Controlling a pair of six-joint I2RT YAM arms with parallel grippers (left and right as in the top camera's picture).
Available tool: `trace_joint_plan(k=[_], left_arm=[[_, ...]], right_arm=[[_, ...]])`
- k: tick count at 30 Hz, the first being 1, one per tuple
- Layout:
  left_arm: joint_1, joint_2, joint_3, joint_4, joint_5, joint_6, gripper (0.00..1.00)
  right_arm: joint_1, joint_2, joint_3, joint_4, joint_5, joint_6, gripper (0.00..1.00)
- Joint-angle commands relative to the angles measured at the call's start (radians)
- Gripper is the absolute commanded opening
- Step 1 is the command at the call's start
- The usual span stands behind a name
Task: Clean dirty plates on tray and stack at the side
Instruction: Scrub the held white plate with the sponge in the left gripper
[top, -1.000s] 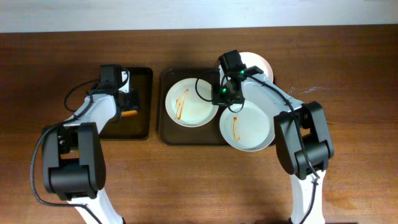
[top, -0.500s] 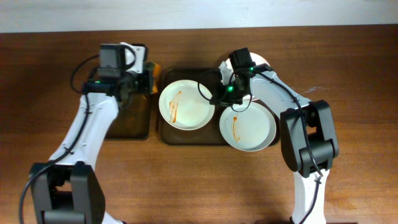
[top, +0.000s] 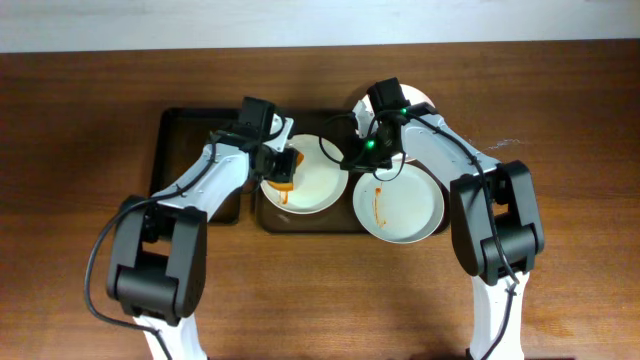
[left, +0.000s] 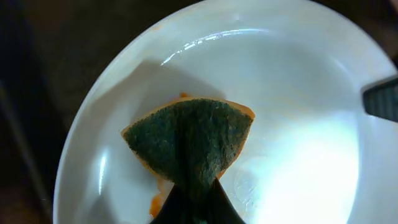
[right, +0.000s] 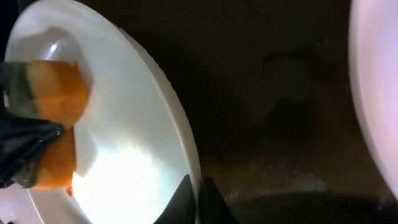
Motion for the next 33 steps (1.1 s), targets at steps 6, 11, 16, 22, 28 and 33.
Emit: trace_joint_plan(k=[6, 11, 16, 22, 28, 33], left_arm=[[-0.003, 0.040, 0.003, -0.062, -0.003, -0.055, 0.00], [-0.003, 0.040, 0.003, -0.148, 0.142, -0.059, 0.00], [-0.005, 0.047, 0.003, 0.163, -0.251, -0.073, 0.00], [-0.013, 0.050, 0.003, -0.033, 0.092, -0.072, 0.00], [-0.013, 0.049, 0.012, 0.037, 0.177, -0.016, 0.00], [-0.013, 0.049, 0.012, 0.106, 0.073, -0.085, 0.00]], right_arm=[[-0.005, 0.010, 0.023, 0.002, -0.002, -0.010, 0.05], [-0.004, 0.010, 0.023, 0.002, -0.002, -0.010, 0.05], [-0.004, 0.010, 0.023, 0.013, -0.002, -0.010, 0.05], [-0.004, 0.010, 0.023, 0.013, -0.002, -0.010, 0.05], [-0.002, 0.010, 0.023, 0.013, -0.003, -0.010, 0.05], [0.004, 0.010, 0.002, 0.008, -0.002, 0.052, 0.06]])
